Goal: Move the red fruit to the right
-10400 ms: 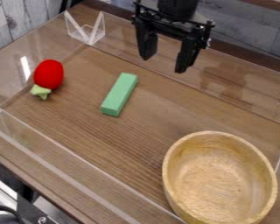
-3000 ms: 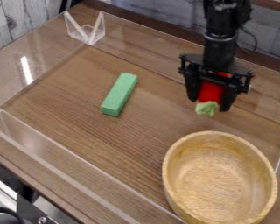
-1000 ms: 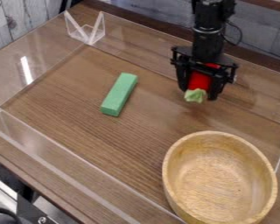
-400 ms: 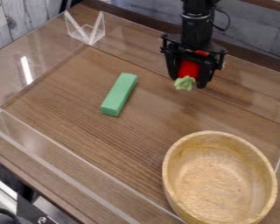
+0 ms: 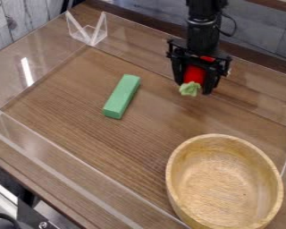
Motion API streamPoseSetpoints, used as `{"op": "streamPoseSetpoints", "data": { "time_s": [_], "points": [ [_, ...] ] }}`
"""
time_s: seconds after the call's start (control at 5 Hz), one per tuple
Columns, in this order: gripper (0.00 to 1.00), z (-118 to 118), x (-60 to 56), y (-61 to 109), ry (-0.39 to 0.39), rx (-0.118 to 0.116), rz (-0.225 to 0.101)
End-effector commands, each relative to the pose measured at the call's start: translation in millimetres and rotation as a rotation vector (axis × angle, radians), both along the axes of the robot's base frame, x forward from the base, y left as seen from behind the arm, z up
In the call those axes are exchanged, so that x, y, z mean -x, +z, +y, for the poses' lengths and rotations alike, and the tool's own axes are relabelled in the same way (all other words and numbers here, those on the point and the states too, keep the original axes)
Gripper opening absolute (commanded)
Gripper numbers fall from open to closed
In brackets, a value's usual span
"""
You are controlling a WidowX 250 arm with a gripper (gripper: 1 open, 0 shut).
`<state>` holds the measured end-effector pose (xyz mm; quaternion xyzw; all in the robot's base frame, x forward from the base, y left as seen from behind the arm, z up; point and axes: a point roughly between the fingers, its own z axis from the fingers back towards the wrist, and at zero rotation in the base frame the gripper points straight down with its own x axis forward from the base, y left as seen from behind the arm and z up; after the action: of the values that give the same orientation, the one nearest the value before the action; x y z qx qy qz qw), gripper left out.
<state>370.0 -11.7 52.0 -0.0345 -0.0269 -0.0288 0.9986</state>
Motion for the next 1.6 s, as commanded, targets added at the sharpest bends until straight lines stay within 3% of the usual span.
{"op": "streamPoseSetpoints", "data": {
  "time_s": [0.0, 0.2, 0.4, 0.6, 0.8, 1.0, 1.4],
  "points": [
    [0.0, -6, -2.2, 8.3, -0.044, 0.002, -0.035],
    [0.0, -17, -1.9, 5.7, -0.011, 0.002, -0.026],
    [1.0, -26, -2.5, 4.7, 0.026, 0.002, -0.018],
    [0.0, -19, 0.0, -2.4, 0.063, 0.0, -0.016],
    [0.0, -14, 3.8, -7.1, 0.096, -0.001, -0.017],
    [0.0, -11, -0.4, -4.4, 0.089, 0.0, -0.019],
    [0.0, -10, -1.7, 14.1, 0.102, 0.014, -0.032]
  ]
}}
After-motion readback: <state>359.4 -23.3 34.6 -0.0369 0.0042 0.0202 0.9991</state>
